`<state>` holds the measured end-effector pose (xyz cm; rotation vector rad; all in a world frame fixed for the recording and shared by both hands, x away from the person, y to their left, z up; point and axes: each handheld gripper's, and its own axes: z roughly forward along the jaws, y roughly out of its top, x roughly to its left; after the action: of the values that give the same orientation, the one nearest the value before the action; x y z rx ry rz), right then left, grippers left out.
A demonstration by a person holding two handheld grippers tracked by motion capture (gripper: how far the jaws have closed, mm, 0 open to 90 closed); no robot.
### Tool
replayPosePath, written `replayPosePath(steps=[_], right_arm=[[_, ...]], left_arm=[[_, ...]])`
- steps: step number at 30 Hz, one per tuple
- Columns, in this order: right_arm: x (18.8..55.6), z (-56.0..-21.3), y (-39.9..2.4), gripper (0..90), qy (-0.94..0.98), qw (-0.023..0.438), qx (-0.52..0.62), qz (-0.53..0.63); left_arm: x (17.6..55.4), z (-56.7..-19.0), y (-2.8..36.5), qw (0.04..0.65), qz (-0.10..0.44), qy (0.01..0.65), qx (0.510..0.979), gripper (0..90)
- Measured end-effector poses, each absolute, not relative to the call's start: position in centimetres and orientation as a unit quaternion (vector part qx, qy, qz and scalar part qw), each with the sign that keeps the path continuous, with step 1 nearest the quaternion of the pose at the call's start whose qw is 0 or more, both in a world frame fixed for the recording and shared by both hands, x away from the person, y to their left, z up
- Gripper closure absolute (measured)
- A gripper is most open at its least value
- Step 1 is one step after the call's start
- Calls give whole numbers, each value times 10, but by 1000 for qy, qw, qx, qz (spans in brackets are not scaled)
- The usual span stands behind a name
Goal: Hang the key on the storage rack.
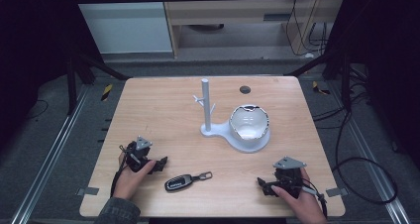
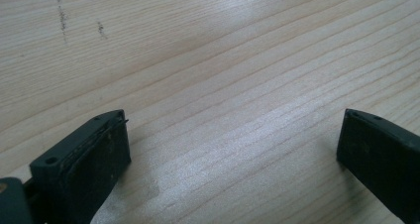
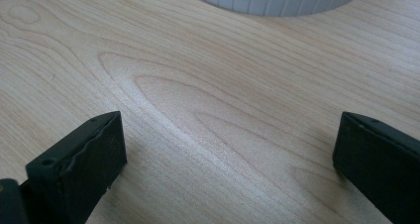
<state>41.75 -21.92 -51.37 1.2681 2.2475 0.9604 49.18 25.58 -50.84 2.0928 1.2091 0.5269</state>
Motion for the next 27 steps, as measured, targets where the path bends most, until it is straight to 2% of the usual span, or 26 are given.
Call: replayPosePath(steps=[9,11,22,27], right_arm=[[418,-514,-219,4,801,193,453,342],[418,-514,-219,4,801,192,453,342],[418,-514,-219,4,801,193,452,342],[418,-514,-219,4,801,193,451,342]], left_arm=[[490,-507,257,327,191,450,809,0],[488,-505,257,326,194,450,808,33],[477,-494,260,354,184,437,806,53],[471,-488,252,360,168,396,828,42]])
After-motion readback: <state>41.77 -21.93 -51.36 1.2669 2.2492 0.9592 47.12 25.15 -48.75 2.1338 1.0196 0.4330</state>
